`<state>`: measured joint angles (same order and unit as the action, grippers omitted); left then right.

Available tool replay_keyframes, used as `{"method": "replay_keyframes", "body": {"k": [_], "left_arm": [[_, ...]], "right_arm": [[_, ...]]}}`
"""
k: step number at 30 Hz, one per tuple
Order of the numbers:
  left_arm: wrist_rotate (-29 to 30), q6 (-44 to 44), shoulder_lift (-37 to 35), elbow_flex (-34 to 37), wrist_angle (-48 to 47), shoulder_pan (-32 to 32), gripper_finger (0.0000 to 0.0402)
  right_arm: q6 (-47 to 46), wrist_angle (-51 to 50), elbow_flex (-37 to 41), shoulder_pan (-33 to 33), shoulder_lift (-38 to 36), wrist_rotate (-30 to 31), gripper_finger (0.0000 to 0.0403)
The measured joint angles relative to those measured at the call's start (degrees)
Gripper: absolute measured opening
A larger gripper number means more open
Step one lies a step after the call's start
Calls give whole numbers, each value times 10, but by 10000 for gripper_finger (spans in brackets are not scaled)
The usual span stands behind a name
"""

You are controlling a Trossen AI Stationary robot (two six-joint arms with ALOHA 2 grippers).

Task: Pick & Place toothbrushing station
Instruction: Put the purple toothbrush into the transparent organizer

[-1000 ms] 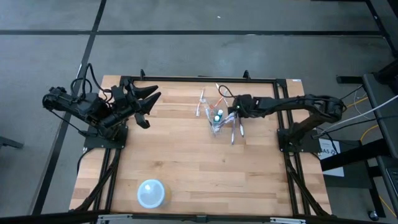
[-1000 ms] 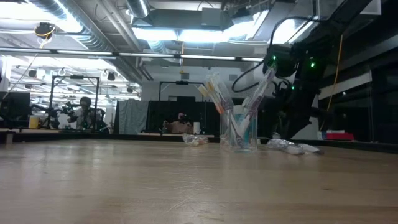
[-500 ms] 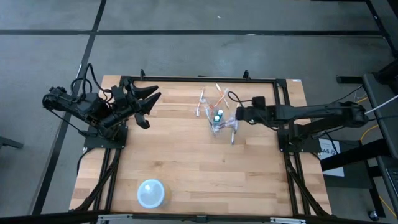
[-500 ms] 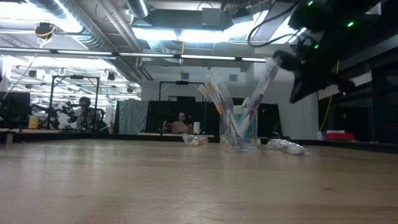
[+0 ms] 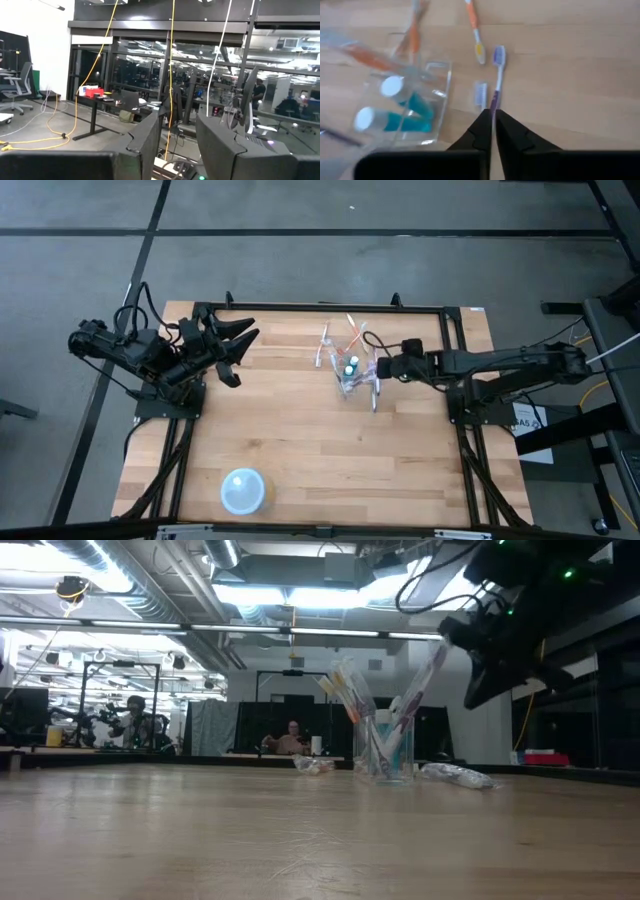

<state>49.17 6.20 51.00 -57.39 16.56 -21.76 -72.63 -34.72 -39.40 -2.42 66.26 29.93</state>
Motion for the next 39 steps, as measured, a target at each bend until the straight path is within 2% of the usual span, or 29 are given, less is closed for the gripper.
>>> {"method": "replay_keyframes", "body": {"k": [8, 12, 16, 23, 33, 39], "left_arm": [[0, 0, 0, 0, 3, 0, 127], [0, 0, 0, 0, 9, 0, 127], [2, 0, 0, 0, 19, 0, 127], [7, -5, 0, 0, 18, 0, 127], [7, 5, 0, 0, 17, 0, 127], [7, 16, 0, 0, 17, 0, 127]], "right_arm": [[83, 39, 0, -127, 25, -106, 105], [117, 72, 0, -182, 46, -161, 127], [146, 109, 0, -211, 66, -184, 128], [159, 167, -3, -232, 60, -207, 123], [146, 103, -11, -295, 65, -205, 123], [147, 87, -11, -311, 117, -240, 114]]}}
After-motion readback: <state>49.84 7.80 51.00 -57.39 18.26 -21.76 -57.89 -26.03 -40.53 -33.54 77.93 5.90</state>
